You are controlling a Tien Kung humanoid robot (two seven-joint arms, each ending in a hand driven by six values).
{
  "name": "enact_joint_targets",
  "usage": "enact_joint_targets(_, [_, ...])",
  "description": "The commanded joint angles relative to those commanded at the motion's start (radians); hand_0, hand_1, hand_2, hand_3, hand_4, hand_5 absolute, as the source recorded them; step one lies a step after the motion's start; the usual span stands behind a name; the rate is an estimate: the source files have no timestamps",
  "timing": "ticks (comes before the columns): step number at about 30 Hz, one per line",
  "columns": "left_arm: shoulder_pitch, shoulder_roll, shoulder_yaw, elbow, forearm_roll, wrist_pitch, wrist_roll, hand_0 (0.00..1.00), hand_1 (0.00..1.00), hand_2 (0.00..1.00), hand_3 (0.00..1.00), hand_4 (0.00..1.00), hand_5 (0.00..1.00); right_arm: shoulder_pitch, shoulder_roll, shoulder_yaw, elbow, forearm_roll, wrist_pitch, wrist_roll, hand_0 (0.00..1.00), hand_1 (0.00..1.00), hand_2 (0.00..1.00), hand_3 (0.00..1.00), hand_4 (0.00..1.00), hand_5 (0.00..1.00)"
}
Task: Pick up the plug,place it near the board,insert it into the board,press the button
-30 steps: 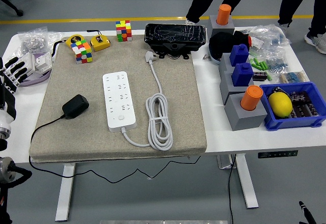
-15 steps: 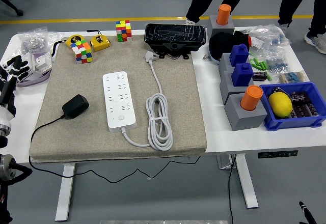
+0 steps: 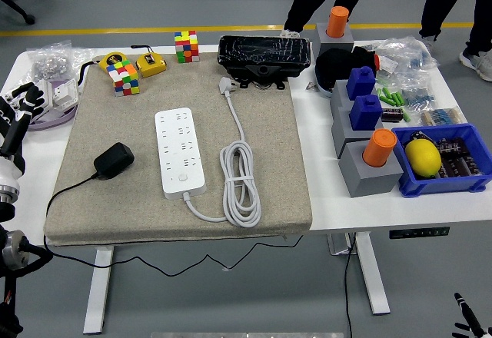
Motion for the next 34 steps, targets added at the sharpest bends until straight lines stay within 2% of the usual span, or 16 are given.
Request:
enact_joint_targets(1, [0.000,0.000,-0.002,-0.001,0.002,0.003,0.002,0.702,0.672,0.655,0.614,0.988,0.514,0.001,0.000,-0.002,0.000,0.001,0.000,0.000,0.941,0.811,0.745,0.774,0.998,0.998])
enact_joint_targets(6, [0.002,-0.001,-0.011,-0.005,0.010,0.012,0.006,0.702,0.672,0.655,0.614,0.988,0.514,0.009,-0.004,-0.005,0.000,-0.004,0.000,-0.004,0.941,0.811,0.745,0.774,0.998,0.998])
enact_joint_targets(7, [0.001,-0.002,-0.013,-0.005,0.012,0.013,0.007,0.701,0.666,0.624,0.580,0.903,0.395,0.010,-0.005,-0.007,0.000,-0.004,0.000,-0.005,0.939,0.811,0.744,0.775,0.998,0.998])
enact_joint_targets(12, [-0.006,-0.004,-0.018,-0.008,0.028,0.019,0.011,0.701,0.666,0.624,0.580,0.903,0.395,0.018,-0.005,-0.021,0.000,0.000,0.000,-0.009,0.939,0.811,0.744,0.775,0.998,0.998])
enact_joint_targets(13, [-0.007,-0.005,-0.019,-0.009,0.034,0.021,0.012,0.678,0.617,0.583,0.562,0.781,0.117,0.020,-0.006,-0.022,0.000,-0.001,0.001,-0.009,0.939,0.810,0.744,0.775,0.998,0.998])
enact_joint_targets(18, [-0.013,-0.007,-0.021,-0.010,0.057,0.034,0.014,0.678,0.617,0.583,0.562,0.781,0.117,0.025,-0.007,-0.027,0.000,0.000,0.001,-0.010,0.939,0.810,0.744,0.775,0.998,0.998])
enact_joint_targets(19, [-0.014,-0.008,-0.024,-0.010,0.064,0.035,0.017,0.648,0.594,0.553,0.540,0.845,0.002,0.025,-0.008,-0.023,0.000,-0.003,0.000,-0.011,0.940,0.808,0.744,0.776,0.998,0.998])
enact_joint_targets(24, [-0.014,-0.005,-0.030,-0.009,0.072,0.037,0.019,0.648,0.594,0.553,0.540,0.845,0.002,0.023,-0.010,-0.021,0.000,0.000,-0.001,-0.012,0.940,0.808,0.744,0.776,0.998,0.998])
enact_joint_targets(25, [-0.014,-0.005,-0.032,-0.009,0.075,0.037,0.020,0.654,0.577,0.516,0.484,0.870,0.002,0.023,-0.010,-0.021,0.000,0.000,-0.001,-0.012,0.940,0.808,0.744,0.777,0.998,0.998])
enact_joint_targets(30, [-0.014,-0.007,-0.025,-0.010,0.092,0.034,0.030,0.654,0.577,0.516,0.484,0.870,0.002,0.023,-0.012,-0.024,0.000,0.005,-0.002,-0.012,0.940,0.808,0.744,0.777,0.998,0.998])
enact_joint_targets(31, [-0.014,-0.007,-0.024,-0.009,0.093,0.034,0.031,0.646,0.558,0.466,0.400,0.809,0.002,0.024,-0.012,-0.025,0.000,0.006,-0.002,-0.011,0.940,0.808,0.744,0.777,0.998,0.998])
enact_joint_targets(34, [-0.016,-0.007,-0.021,-0.007,0.094,0.034,0.034,0.646,0.558,0.466,0.400,0.809,0.002,0.026,-0.013,-0.030,0.000,0.011,-0.003,-0.011,0.940,0.808,0.744,0.777,0.998,0.998])
